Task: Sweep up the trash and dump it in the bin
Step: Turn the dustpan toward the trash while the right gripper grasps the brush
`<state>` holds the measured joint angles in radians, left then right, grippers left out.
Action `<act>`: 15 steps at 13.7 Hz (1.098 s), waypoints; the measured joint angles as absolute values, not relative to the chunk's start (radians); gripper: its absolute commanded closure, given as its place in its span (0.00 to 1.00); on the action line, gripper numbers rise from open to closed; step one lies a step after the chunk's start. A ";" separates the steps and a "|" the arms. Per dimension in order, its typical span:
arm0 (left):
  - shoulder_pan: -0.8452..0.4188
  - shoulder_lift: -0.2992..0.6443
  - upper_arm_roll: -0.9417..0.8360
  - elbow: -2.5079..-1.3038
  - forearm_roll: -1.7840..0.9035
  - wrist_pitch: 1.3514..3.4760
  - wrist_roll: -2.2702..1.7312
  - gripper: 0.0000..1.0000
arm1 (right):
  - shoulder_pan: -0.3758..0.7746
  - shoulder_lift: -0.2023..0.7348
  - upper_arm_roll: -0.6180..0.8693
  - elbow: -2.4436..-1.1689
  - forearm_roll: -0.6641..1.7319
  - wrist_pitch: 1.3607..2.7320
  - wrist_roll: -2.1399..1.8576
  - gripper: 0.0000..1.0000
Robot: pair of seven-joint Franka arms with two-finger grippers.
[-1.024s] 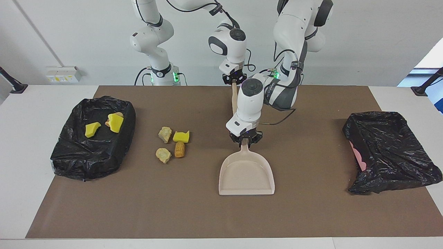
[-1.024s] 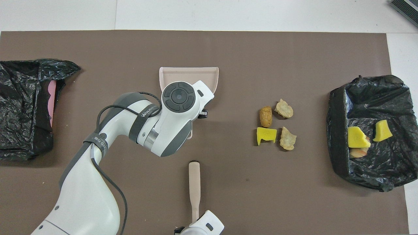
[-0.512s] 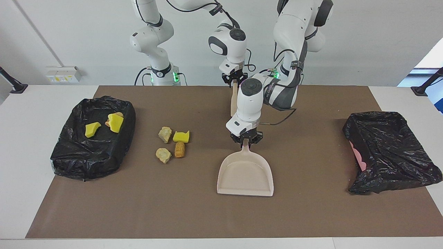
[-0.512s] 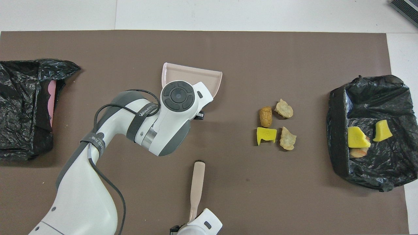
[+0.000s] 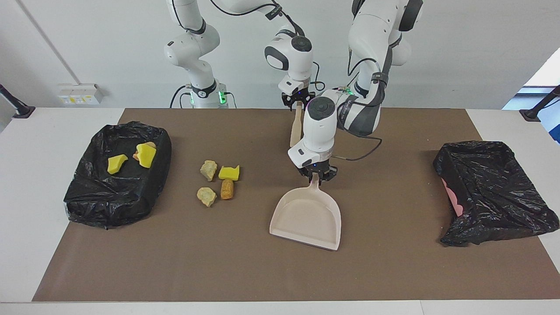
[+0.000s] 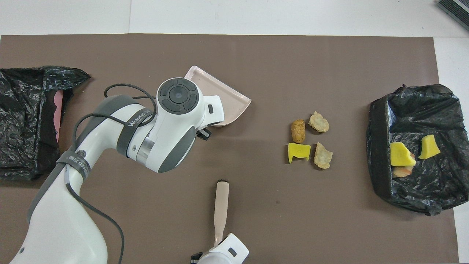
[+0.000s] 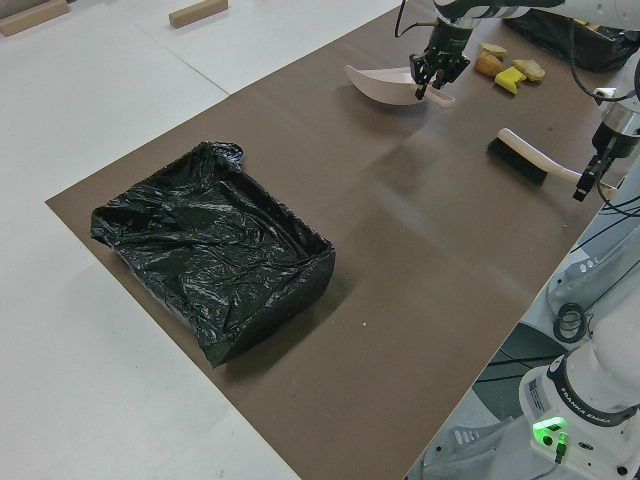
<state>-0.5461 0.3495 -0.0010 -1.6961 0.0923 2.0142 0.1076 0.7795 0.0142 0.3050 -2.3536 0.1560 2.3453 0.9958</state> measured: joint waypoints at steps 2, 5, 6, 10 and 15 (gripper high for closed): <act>-0.541 0.350 -0.001 -1.697 0.093 1.993 0.264 1.00 | 0.779 0.014 0.305 -2.347 0.156 2.345 0.996 0.58; -0.539 0.348 0.000 -1.704 0.094 1.958 0.436 1.00 | 0.779 0.014 0.305 -2.342 0.156 2.345 0.996 0.61; -0.539 0.345 0.000 -1.712 0.095 1.954 0.479 1.00 | 0.779 0.014 0.305 -2.341 0.156 2.345 0.996 0.69; -0.541 0.308 -0.003 -1.777 0.097 1.953 0.588 1.00 | 0.779 0.014 0.305 -2.338 0.156 2.346 0.996 1.00; -0.540 0.283 -0.001 -1.814 0.103 1.962 0.681 1.00 | 0.770 0.007 0.304 -2.335 0.152 2.341 0.996 1.00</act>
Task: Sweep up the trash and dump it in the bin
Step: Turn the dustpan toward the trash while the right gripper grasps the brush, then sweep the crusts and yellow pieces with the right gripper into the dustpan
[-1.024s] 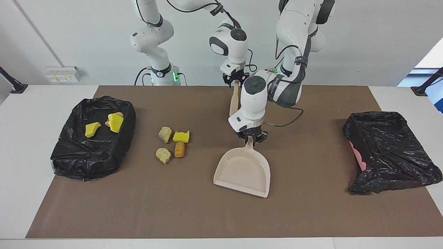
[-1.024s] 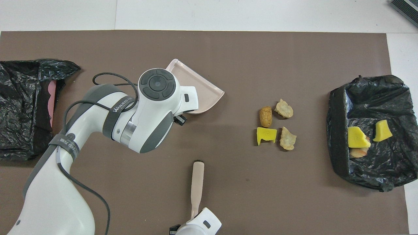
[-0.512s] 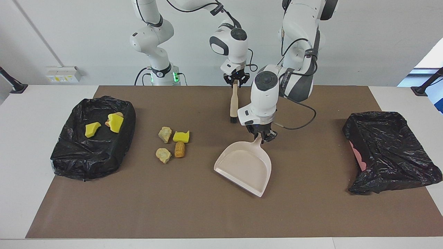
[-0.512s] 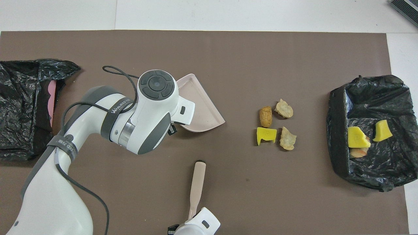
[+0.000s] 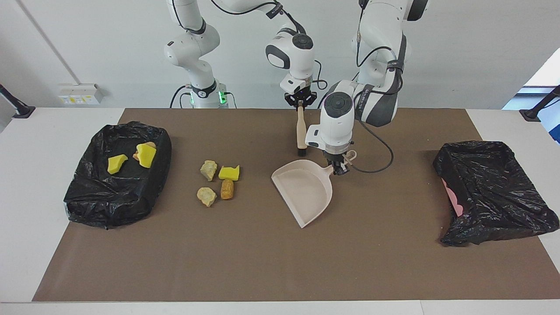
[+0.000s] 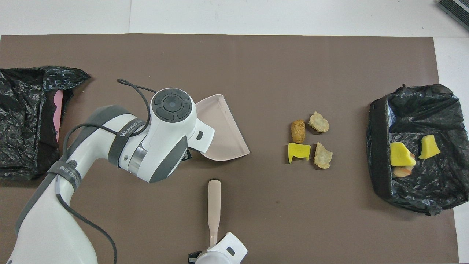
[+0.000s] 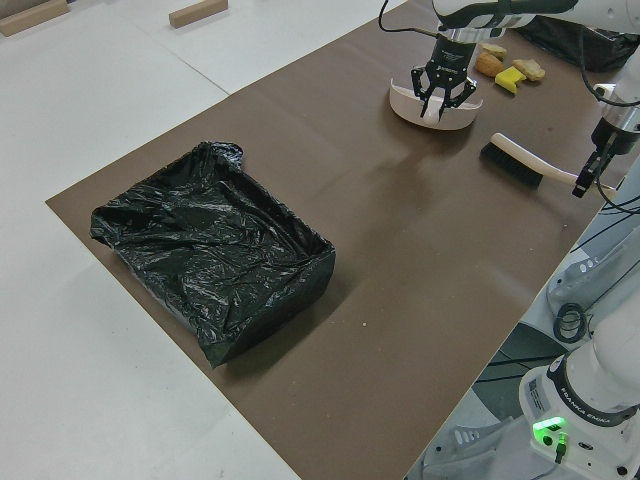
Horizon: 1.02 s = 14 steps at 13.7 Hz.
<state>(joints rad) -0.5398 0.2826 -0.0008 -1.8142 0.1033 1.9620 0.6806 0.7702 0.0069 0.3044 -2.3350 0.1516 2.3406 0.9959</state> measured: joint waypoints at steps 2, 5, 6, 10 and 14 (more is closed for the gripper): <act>-0.540 0.282 -0.002 -1.819 0.119 1.969 0.701 1.00 | 0.748 -0.026 0.304 -2.329 0.132 2.292 0.996 1.00; -0.547 0.279 -0.008 -1.842 0.162 1.993 0.708 1.00 | 0.681 -0.161 0.303 -2.326 0.119 2.134 0.969 1.00; -0.554 0.278 -0.012 -1.854 0.181 2.005 0.708 1.00 | 0.648 -0.218 0.302 -2.326 0.117 2.066 0.940 1.00; -0.593 0.277 -0.014 -1.885 0.217 2.016 0.707 1.00 | 0.405 -0.375 0.298 -2.333 0.045 1.852 0.695 1.00; -0.604 0.276 -0.016 -1.894 0.223 2.017 0.707 1.00 | 0.080 -0.322 0.292 -2.353 -0.131 1.861 0.305 1.00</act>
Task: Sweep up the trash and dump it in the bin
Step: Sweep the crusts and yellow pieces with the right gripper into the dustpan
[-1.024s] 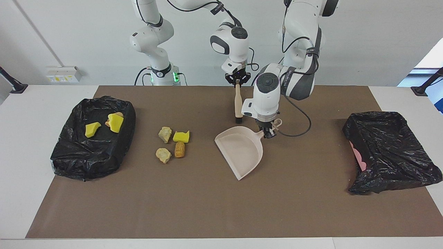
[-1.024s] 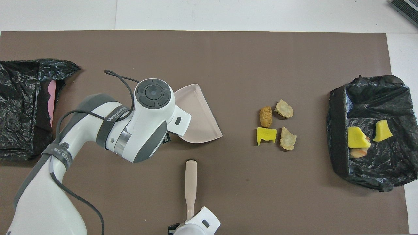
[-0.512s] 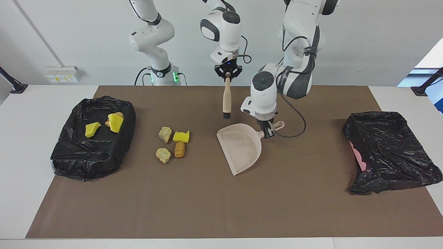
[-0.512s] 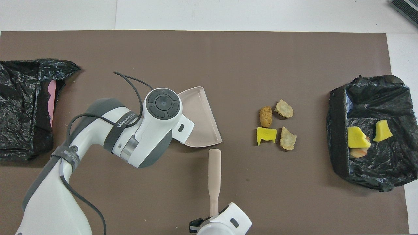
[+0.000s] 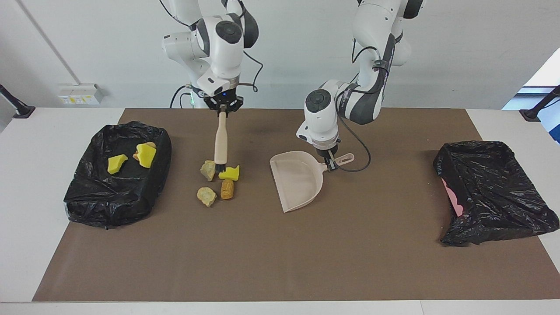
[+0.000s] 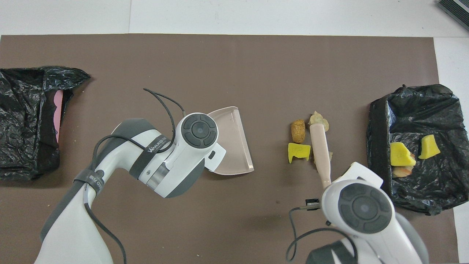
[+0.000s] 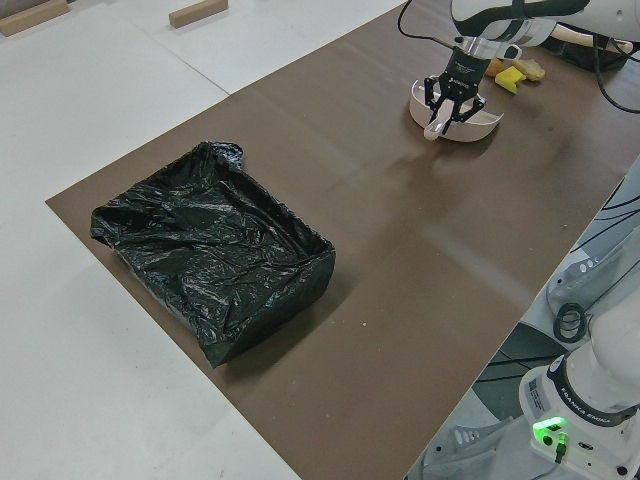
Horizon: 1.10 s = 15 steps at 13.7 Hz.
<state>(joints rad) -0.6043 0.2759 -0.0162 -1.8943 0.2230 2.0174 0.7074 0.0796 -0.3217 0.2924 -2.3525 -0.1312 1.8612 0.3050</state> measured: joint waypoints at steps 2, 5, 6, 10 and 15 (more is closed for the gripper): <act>-0.612 0.275 -0.016 -1.896 0.229 2.017 0.707 1.00 | -0.024 -0.254 0.291 -2.354 -0.248 1.931 0.209 1.00; -0.627 0.271 -0.018 -1.913 0.278 2.019 0.668 1.00 | -0.103 -0.147 0.293 -2.355 -0.353 2.042 0.119 1.00; -0.631 0.267 -0.018 -1.919 0.284 2.019 0.659 1.00 | -0.107 -0.119 0.293 -2.355 -0.356 2.055 0.114 1.00; -0.634 0.262 -0.018 -1.927 0.286 2.020 0.655 1.00 | -0.027 -0.054 0.306 -2.355 -0.248 2.059 0.131 1.00; -0.634 0.261 -0.018 -1.929 0.287 2.021 0.655 1.00 | 0.148 -0.050 0.311 -2.348 0.065 2.063 0.148 1.00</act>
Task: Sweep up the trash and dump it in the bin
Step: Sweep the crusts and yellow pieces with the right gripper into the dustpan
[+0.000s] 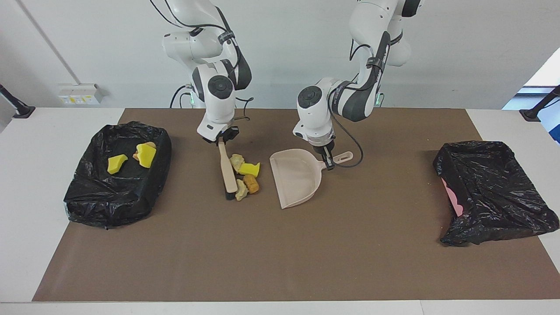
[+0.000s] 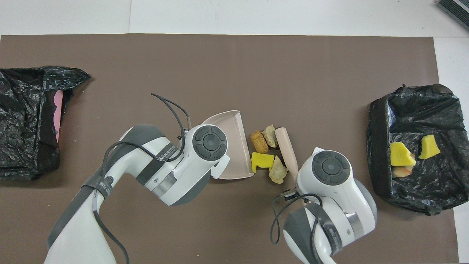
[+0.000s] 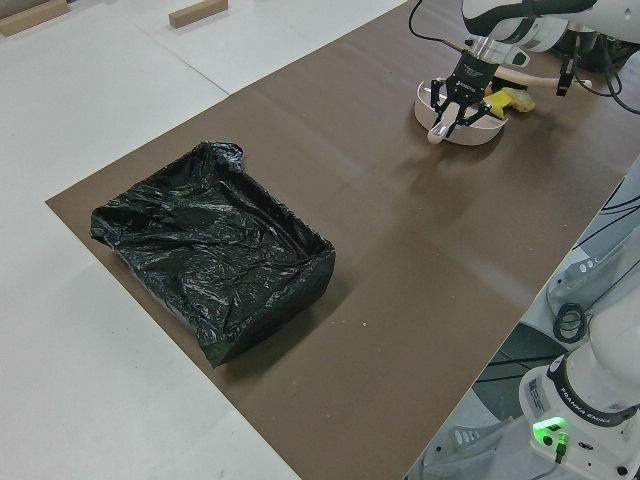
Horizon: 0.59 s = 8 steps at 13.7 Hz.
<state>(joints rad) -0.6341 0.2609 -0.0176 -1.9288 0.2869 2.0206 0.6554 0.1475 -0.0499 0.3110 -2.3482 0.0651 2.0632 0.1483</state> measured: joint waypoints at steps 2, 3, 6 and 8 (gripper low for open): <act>-0.634 0.261 -0.018 -1.929 0.287 2.021 0.655 1.00 | 0.181 -0.041 0.311 -2.331 0.180 2.070 0.148 1.00; -0.634 0.261 -0.017 -1.929 0.288 2.021 0.655 1.00 | 0.198 -0.034 0.311 -2.323 0.244 2.084 0.148 1.00; -0.634 0.260 -0.016 -1.932 0.291 2.021 0.656 1.00 | 0.230 -0.006 0.311 -2.262 0.361 2.098 0.159 1.00; -0.634 0.260 -0.016 -1.932 0.291 2.021 0.656 1.00 | 0.229 0.012 0.311 -2.205 0.388 2.076 0.166 1.00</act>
